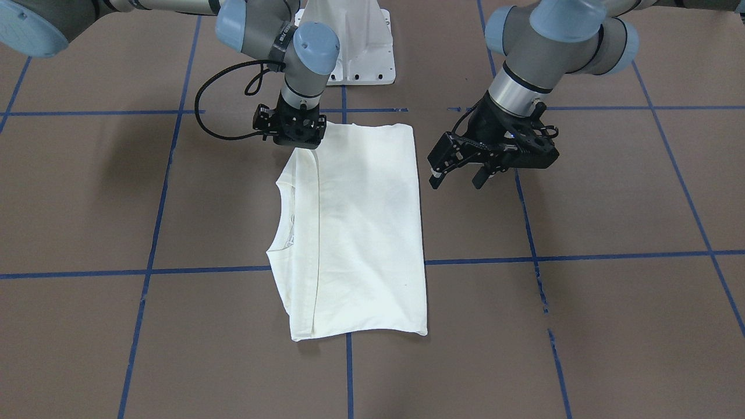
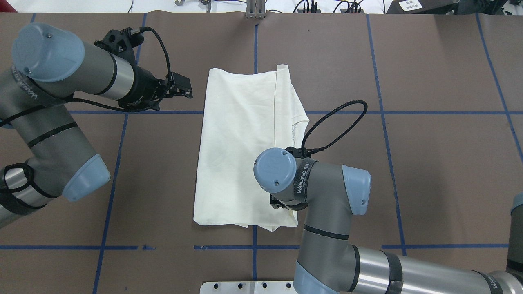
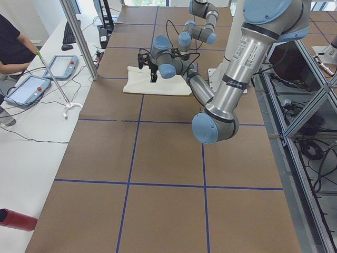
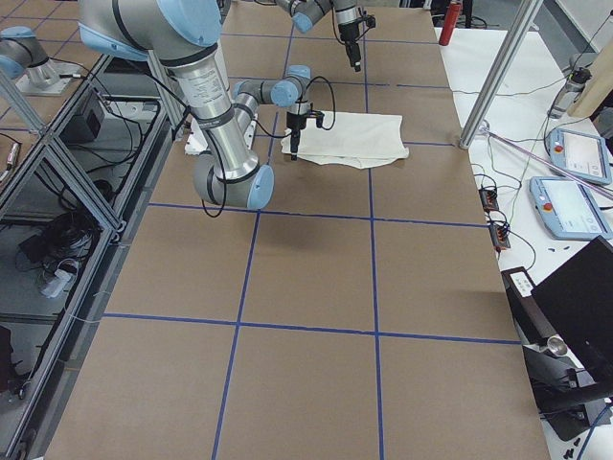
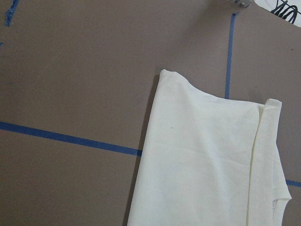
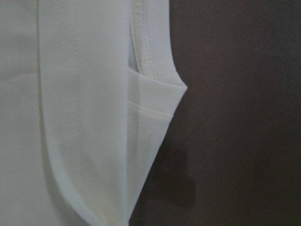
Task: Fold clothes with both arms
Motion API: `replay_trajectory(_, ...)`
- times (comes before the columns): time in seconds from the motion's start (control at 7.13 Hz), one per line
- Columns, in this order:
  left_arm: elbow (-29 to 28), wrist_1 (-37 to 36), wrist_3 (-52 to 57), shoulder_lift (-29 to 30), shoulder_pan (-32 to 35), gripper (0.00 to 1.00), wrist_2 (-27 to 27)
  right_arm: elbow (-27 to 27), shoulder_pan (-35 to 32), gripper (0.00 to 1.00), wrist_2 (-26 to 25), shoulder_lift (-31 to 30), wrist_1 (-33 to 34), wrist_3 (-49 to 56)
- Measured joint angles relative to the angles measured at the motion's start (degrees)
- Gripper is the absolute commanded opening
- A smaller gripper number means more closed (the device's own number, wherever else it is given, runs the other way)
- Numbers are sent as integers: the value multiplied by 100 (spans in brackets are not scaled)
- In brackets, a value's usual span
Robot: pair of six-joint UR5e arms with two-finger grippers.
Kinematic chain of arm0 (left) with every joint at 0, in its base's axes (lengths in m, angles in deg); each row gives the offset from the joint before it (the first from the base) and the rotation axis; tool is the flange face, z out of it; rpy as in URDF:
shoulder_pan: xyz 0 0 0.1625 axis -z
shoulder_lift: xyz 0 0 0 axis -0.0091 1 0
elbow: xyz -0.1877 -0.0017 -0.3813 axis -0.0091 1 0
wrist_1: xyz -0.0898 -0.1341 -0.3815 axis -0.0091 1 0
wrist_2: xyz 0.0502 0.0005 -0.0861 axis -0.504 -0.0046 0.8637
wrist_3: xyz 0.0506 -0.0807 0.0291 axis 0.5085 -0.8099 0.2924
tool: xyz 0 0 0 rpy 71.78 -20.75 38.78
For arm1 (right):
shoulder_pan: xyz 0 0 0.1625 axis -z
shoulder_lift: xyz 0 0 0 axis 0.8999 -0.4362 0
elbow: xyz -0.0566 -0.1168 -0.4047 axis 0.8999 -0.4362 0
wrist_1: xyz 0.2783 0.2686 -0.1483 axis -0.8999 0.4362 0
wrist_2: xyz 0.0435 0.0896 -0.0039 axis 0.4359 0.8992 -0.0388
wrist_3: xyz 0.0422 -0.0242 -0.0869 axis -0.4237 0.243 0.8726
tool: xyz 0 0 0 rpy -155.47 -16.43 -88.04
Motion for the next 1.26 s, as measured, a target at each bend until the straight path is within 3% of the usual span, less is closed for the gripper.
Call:
replay_trajectory(0.28, -2, 9, -18, 18, -55, 100, 0, 51, -151, 100, 0, -161, 29, 27)
replay_trajectory(0.56, 1, 13, -27, 26, -95, 100, -4, 466, -380, 100, 5, -510, 141, 292)
replay_trajectory(0.84, -4, 15, -21, 27, -120, 100, -16, 769, -486, 100, -9, -460, 297, 527)
replay_trajectory(1.26, -25, 23, 26, -3, -122, 100, -6, 436, -510, 100, -58, -133, -408, 891)
